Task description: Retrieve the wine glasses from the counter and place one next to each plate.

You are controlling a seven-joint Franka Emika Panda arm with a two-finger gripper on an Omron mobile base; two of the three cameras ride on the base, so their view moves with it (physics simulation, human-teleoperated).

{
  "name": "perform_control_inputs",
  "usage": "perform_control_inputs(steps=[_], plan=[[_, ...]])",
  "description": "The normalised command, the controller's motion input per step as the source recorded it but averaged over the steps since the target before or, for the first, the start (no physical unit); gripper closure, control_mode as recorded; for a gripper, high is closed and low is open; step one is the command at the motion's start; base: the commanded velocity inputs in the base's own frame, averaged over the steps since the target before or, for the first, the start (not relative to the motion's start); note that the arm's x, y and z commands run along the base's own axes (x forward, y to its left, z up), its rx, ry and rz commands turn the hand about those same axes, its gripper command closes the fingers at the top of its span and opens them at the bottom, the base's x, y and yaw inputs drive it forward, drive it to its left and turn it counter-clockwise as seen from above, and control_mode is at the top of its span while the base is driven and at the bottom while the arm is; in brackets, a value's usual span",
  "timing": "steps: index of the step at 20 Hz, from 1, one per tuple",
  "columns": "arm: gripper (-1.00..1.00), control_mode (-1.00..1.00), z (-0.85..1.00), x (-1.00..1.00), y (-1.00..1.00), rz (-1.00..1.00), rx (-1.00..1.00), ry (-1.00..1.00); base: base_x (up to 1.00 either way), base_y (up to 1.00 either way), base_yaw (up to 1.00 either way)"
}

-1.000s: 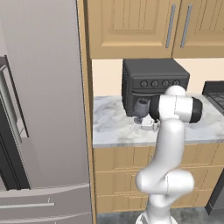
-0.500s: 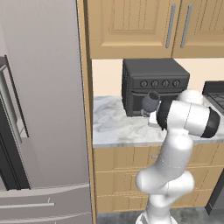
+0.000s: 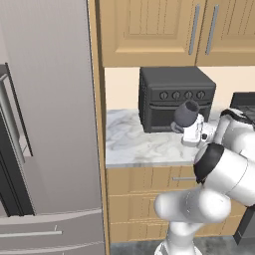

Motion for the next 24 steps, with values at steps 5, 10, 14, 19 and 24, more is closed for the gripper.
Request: perform_control_inputs(steps=[5, 10, 14, 19, 24], plan=[[1.00, -1.00, 0.44, -0.99, 0.00, 0.00, 0.02, 0.00, 0.00, 0.00, 0.00], [1.00, -1.00, 0.18, -0.97, 0.00, 0.00, 0.00, -0.01, 0.00, 0.00, 0.00], [1.00, -1.00, 0.22, -0.82, 0.00, 0.00, 0.00, -0.05, 0.00, 0.00, 0.00], [1.00, -1.00, 0.31, -0.82, 0.00, 0.00, 0.00, -0.11, 0.00, 0.00, 0.00], [1.00, 1.00, 0.08, -0.36, 0.00, 0.00, 0.00, -0.03, -0.60, 0.11, 0.00]])
